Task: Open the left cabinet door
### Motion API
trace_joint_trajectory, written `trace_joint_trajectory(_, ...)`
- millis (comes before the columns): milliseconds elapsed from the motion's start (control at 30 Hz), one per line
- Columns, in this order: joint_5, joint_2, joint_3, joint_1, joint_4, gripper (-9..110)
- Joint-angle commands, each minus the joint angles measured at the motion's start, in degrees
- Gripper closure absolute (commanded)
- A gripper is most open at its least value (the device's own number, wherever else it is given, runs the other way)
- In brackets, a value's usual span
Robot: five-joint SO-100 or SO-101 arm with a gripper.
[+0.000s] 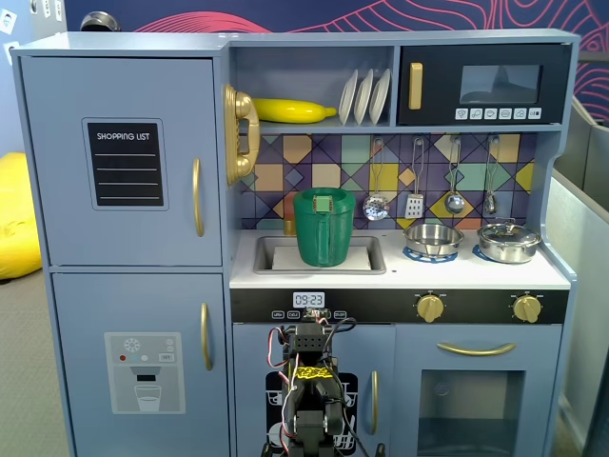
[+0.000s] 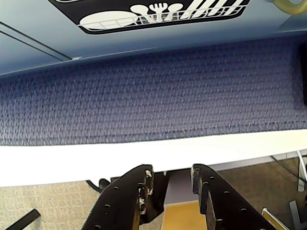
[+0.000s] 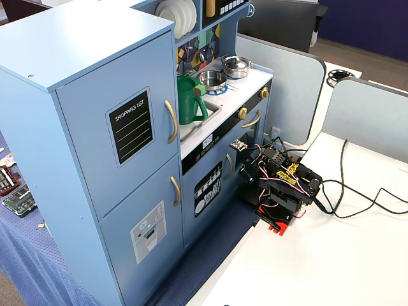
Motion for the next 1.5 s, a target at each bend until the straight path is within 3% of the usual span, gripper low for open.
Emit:
trace_joint_trajectory(0,-1.1,-0.5,-0.1,0.7,10.5,101)
trace_joint_trajectory(400,-1.0,-0.5,-0.1,0.0,9.1,101)
trace_joint_trajectory(633,2.8,-2.0,-7.6,-13.1,-10.2,101)
trace_joint_trajectory(800,-10.4,-4.8,-18.9,-20.8,-28.7,101)
trace_joint_trajectory(933,-11.8,-11.7,-29.0,-27.6,-41.2,101)
trace_joint_trajectory(1067,-6.2,-19.7,-41.2,-31.5,-47.0,92)
trace_joint_trajectory(1200,-3.4,-27.3,-51.8,-31.9,-49.0,89)
trace_joint_trajectory(1467,-3.6,-34.7,-59.1,-33.2,-53.5,82)
